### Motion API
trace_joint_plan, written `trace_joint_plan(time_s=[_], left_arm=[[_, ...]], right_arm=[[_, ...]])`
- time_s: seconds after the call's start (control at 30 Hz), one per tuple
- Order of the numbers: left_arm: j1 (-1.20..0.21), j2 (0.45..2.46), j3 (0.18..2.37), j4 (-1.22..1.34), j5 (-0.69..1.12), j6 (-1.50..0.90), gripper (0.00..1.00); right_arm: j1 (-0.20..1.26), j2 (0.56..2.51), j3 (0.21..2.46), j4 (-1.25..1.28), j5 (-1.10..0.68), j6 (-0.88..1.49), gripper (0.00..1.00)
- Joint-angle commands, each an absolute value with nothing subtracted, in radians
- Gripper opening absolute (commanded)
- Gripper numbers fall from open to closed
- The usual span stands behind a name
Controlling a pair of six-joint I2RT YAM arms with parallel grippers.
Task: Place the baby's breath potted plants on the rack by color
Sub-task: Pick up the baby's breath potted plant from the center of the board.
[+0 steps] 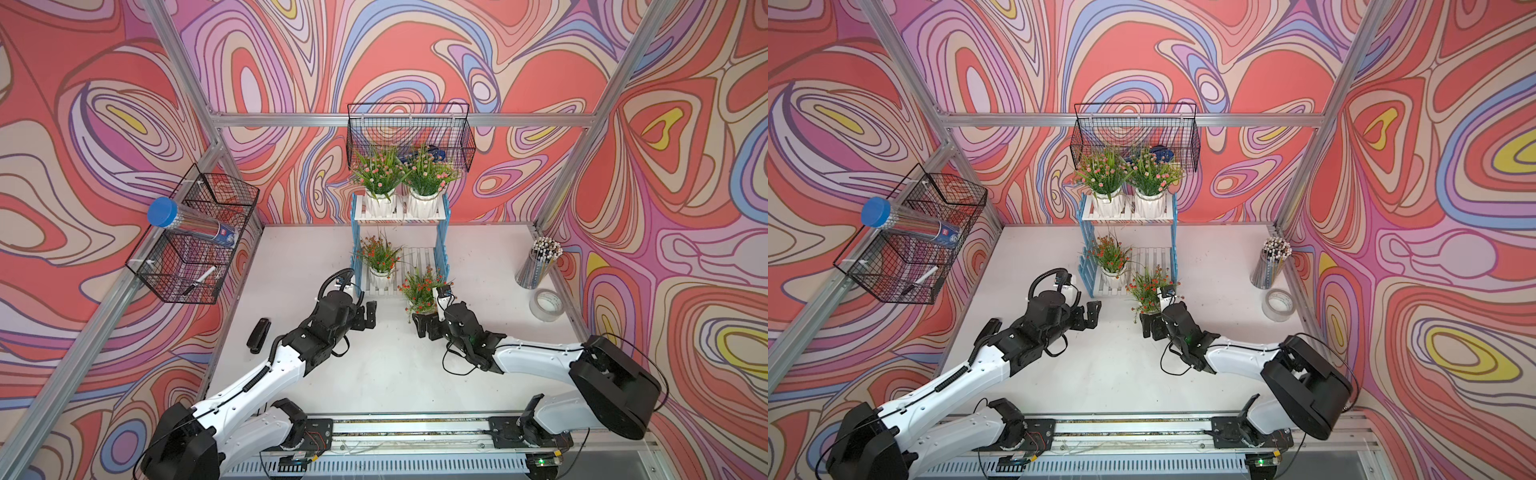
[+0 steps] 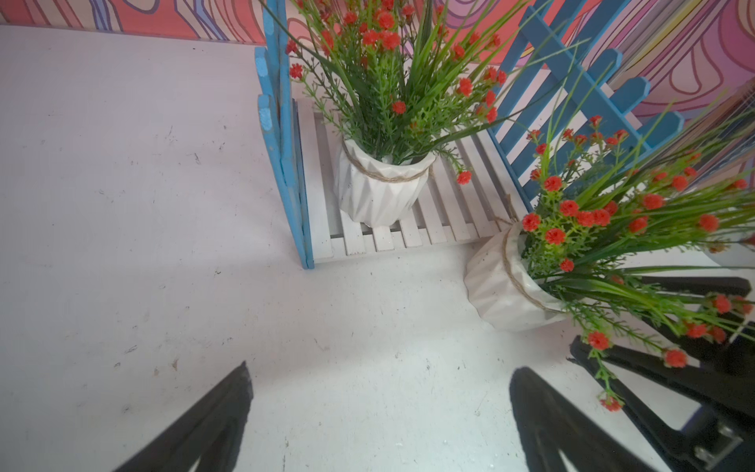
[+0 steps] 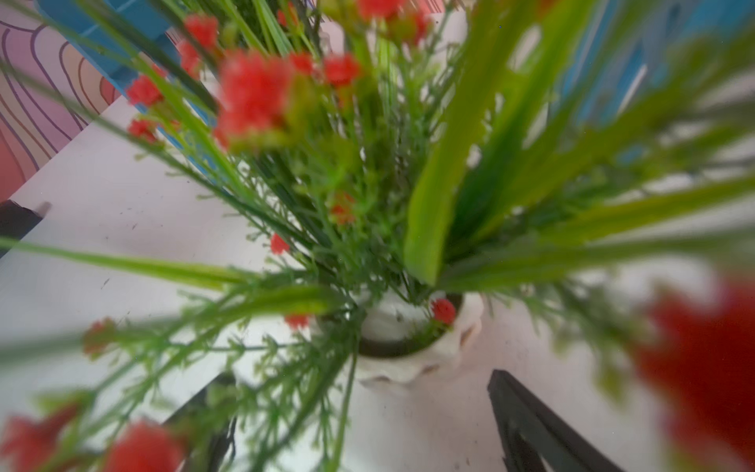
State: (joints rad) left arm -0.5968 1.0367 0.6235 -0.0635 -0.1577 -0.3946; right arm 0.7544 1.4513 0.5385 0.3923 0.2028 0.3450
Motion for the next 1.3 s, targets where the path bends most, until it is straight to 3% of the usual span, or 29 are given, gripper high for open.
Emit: trace_joint_plan(time_s=[0.0,0.7,1.03,1.27], left_arm=[[-0.600,1.037,0.616,-0.071,-0.181,-0.373,1.00],[-0.600,0.947,0.621,-0.174,-0.252,-0.356,1.00],[-0.600,0.916,0.605,-0.201,-0.274,-0.374,1.00],[-0.600,0.899,0.599,-0.205,-0.284,-0.380,1.00]], right_arm=[[0.759,1.515,0.578,0.476,0.227,0.300,0.98],[0.758,1.809,0.708,0.573,0.261,0.203,0.98],[0.757,1.780,0.668,0.640,0.259,0.181,0.79],[0.757,1.676,0.662,0.590,0.274,0.154,0.76]])
